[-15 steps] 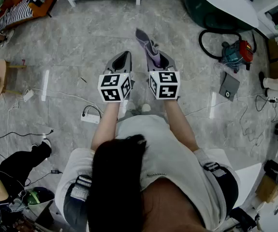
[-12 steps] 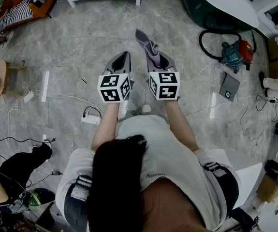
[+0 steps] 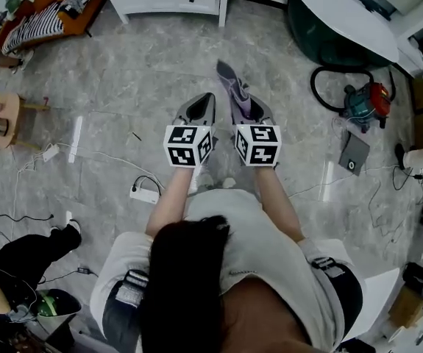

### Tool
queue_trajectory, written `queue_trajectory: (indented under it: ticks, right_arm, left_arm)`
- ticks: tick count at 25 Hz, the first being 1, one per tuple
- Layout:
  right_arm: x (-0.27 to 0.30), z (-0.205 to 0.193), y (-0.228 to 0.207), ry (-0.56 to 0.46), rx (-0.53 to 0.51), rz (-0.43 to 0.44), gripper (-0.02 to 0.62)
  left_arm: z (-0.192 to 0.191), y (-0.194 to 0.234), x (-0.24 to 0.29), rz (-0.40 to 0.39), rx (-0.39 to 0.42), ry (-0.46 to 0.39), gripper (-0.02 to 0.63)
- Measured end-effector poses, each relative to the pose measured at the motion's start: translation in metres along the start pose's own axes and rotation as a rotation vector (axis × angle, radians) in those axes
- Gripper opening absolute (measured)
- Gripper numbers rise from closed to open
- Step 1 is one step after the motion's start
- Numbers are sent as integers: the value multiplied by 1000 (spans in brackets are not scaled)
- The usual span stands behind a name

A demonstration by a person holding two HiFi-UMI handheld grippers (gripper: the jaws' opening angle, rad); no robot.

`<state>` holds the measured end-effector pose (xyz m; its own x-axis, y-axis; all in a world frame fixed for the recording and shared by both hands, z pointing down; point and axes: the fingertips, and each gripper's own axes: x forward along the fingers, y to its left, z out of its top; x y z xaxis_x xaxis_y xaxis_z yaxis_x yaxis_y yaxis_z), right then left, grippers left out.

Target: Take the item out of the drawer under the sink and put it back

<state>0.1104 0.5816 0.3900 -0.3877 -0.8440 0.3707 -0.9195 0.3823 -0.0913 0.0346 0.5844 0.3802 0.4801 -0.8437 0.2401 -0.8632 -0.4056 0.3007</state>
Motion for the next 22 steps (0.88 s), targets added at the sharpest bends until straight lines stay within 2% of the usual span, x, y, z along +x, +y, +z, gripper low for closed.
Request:
queue_trajectory:
  ticks: [4,10,22]
  right_arm:
    - [7,2,16,-16,-25,3,112]
    - [15,3,41,-20,-2,-9,112]
    - [27,10,41,-21,36,-37,112]
  left_arm:
    - [0,13,-4,-12,4,12,3]
    - [-1,34,-17,-33,0,20,3]
    - [4,55,-15,-32,4,32,3]
